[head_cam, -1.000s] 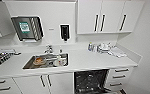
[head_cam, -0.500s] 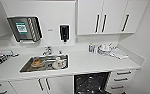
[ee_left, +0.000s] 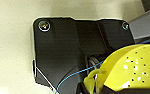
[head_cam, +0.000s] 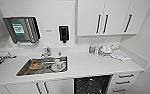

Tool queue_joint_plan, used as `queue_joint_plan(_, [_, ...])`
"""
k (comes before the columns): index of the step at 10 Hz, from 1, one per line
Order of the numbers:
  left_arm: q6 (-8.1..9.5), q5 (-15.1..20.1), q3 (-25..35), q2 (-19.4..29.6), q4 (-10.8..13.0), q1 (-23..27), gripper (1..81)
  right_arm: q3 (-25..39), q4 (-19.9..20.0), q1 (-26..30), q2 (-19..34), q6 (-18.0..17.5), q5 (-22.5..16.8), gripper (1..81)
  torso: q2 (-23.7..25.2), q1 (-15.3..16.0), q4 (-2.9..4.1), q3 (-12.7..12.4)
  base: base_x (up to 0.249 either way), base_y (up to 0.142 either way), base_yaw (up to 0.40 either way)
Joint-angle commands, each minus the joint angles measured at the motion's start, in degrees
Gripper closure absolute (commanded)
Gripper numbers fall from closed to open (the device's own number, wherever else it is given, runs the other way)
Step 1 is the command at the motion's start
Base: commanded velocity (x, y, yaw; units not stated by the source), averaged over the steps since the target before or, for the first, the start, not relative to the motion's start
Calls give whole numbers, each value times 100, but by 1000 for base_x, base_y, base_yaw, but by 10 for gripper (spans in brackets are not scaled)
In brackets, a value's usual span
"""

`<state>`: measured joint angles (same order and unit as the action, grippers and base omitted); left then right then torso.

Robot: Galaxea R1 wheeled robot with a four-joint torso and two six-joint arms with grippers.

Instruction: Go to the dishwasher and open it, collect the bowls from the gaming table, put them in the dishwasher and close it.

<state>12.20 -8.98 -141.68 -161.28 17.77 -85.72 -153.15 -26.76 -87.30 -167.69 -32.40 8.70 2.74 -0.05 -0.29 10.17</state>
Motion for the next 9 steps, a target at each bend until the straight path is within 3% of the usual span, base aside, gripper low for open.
queue_joint_plan(1, [10, 248, 35, 78, -11, 183, 811, -12, -40, 199, 49, 15, -246, 811, 0, 5, 0, -2, 111, 0, 0])
queue_joint_plan(6, [10, 231, 70, 87, -2, 166, 811, 49, -102, 164, 93, 6, -246, 811, -2, 6, 0, 0, 15, 0, 0])
queue_joint_plan(8, [10, -33, 105, 131, 16, 113, 811, 459, -93, 155, 302, -2, -246, 811, -2, 5, 0, 0, 0, 0, 0])
queue_joint_plan(9, [10, -77, 228, 201, 42, 104, 811, 990, -84, 164, 585, -12, -229, 811, -2, 5, 0, 0, 0, 0, 0])
